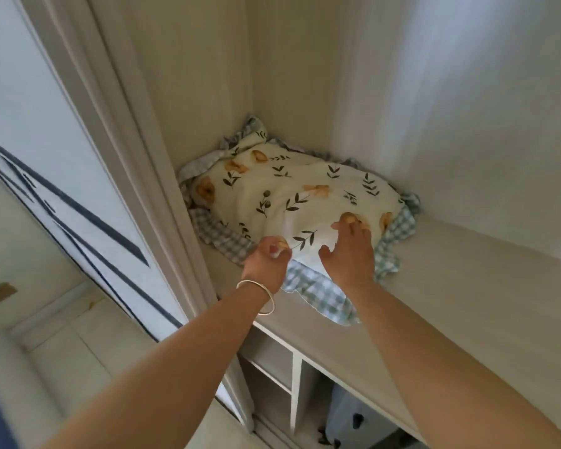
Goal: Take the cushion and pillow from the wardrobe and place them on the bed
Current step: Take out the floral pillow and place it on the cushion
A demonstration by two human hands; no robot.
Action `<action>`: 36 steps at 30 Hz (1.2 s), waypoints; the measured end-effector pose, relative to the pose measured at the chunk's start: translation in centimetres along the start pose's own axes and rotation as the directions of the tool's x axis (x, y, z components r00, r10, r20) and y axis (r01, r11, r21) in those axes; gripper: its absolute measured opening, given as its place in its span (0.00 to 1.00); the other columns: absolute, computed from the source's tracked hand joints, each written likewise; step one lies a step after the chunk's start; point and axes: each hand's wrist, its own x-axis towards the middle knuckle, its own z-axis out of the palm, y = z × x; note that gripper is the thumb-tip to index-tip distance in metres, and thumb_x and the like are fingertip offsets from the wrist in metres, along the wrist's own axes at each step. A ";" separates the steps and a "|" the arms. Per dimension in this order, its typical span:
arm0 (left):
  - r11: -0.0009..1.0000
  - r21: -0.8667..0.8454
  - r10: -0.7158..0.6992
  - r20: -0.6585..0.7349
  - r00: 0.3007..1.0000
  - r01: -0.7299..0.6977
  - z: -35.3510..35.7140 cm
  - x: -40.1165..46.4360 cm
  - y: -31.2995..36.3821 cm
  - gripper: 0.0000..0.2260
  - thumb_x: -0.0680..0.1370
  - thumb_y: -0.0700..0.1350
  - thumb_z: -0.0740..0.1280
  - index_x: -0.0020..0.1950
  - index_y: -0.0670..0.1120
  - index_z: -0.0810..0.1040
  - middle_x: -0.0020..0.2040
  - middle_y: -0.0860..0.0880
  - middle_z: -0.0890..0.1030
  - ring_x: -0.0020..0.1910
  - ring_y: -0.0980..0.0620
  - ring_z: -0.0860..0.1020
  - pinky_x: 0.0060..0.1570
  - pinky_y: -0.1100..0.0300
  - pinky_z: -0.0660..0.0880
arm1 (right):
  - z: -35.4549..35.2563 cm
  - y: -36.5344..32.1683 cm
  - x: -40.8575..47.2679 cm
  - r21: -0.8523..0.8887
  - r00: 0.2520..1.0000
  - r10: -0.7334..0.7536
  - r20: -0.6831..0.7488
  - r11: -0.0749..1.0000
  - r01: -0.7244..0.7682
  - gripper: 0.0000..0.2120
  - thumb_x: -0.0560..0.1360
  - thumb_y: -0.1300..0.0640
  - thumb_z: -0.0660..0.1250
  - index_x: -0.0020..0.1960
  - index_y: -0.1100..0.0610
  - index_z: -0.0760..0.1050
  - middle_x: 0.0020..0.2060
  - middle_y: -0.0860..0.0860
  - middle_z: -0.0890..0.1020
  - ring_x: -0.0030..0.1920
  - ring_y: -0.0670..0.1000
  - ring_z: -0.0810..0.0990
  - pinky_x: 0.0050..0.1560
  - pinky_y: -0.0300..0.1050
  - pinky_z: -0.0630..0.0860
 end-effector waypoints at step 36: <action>0.930 -0.043 -0.364 0.017 0.931 0.364 3.3 7.6 1.4 0.50 0.62 0.70 0.69 0.75 0.47 0.56 0.72 0.43 0.65 0.69 0.39 0.67 0.67 0.44 0.67 | -4.6 -2.8 -0.4 -0.157 0.168 0.102 0.980 0.921 0.356 0.14 0.77 0.64 0.58 0.33 0.61 0.70 0.27 0.53 0.72 0.26 0.49 0.68 0.30 0.41 0.69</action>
